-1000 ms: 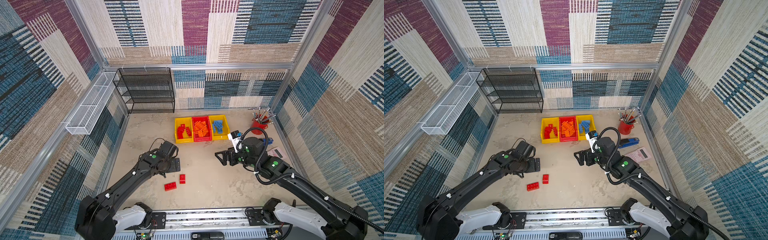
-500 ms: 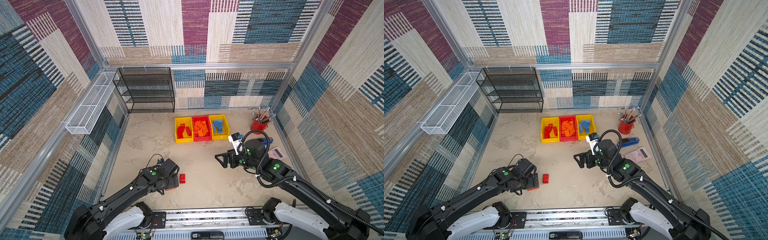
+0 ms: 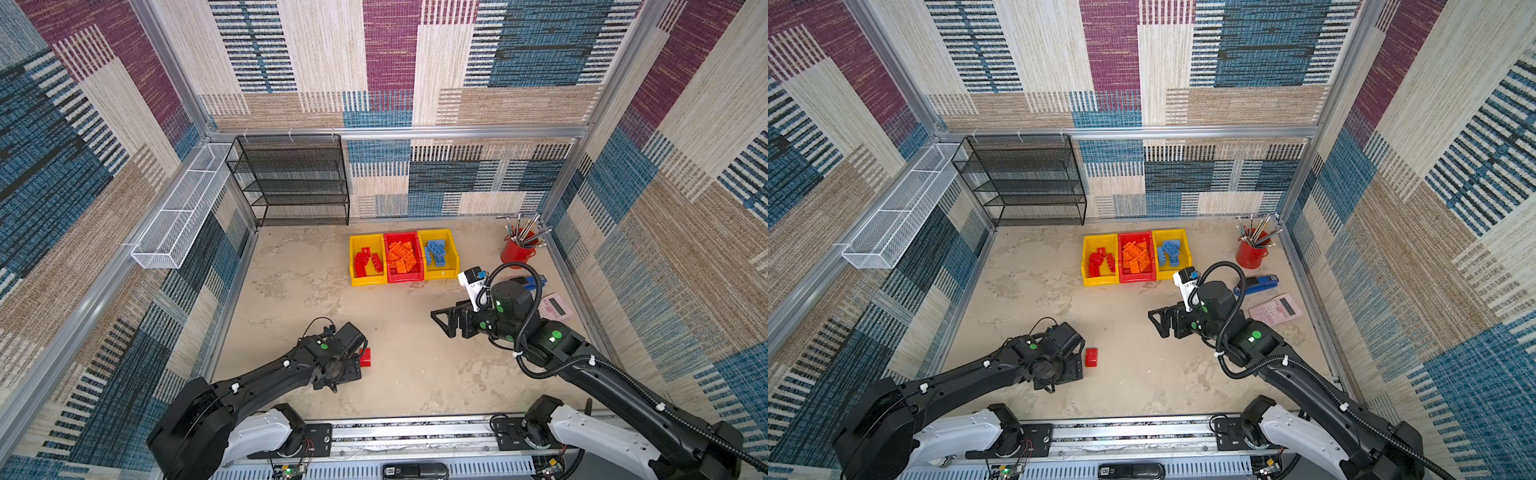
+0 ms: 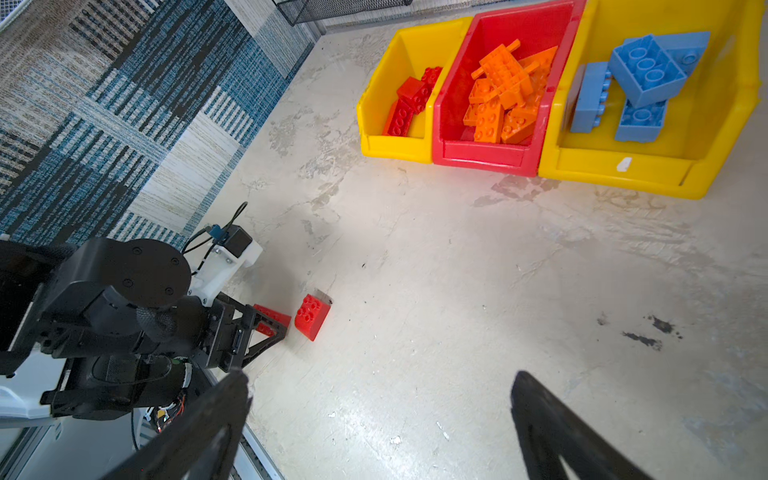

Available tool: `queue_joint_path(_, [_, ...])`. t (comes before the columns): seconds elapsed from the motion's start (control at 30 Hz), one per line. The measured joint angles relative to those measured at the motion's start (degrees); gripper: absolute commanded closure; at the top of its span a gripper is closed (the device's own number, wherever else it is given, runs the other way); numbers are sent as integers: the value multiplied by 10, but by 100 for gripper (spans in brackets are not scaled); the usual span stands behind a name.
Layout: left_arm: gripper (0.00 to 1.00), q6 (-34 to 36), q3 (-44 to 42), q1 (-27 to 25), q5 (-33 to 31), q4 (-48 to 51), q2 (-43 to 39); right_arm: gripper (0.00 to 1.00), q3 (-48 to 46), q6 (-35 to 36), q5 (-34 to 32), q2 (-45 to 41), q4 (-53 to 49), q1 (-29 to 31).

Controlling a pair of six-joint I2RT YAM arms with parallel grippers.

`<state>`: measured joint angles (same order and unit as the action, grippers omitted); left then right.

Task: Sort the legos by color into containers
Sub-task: 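Move the left gripper back and grasp a red 2x4 brick, then carry the red 2x4 brick with the left gripper into the yellow bin and release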

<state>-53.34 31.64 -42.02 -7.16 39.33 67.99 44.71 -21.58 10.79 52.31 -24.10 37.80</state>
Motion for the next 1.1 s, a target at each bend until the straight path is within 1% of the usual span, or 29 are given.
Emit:
queue_joint_path(0.13, [51,0,6,0,-3,0,16,1,-2,0,-5,-1,-2,0])
queue_joint_path(0.17, [53,0,9,0,-4,0,19,1,-2,0,-5,-1,-2,0])
queue_joint_path(0.3, [53,2,39,0,-9,16,35,1,3,0,-9,0,-4,0])
queue_joint_path(0.43, [53,26,120,7,-35,47,51,1,9,7,-9,4,-4,0])
queue_joint_path(0.57, [53,67,240,44,-50,56,107,1,9,9,-18,13,-4,0])
queue_joint_path(0.63, [52,94,309,72,-47,51,158,1,9,9,-23,17,-4,0])
queue_joint_path(0.73, [51,136,428,111,-42,46,262,1,17,12,-30,21,-6,0])
queue_joint_path(0.83, [49,181,560,138,-23,56,372,1,40,16,-40,27,-9,0])
queue_joint_path(1.03, [47,217,771,170,16,88,542,1,66,24,-69,49,-19,-1])
queue_joint_path(1.1, [46,221,840,181,16,103,594,1,73,24,-70,60,-21,-3])
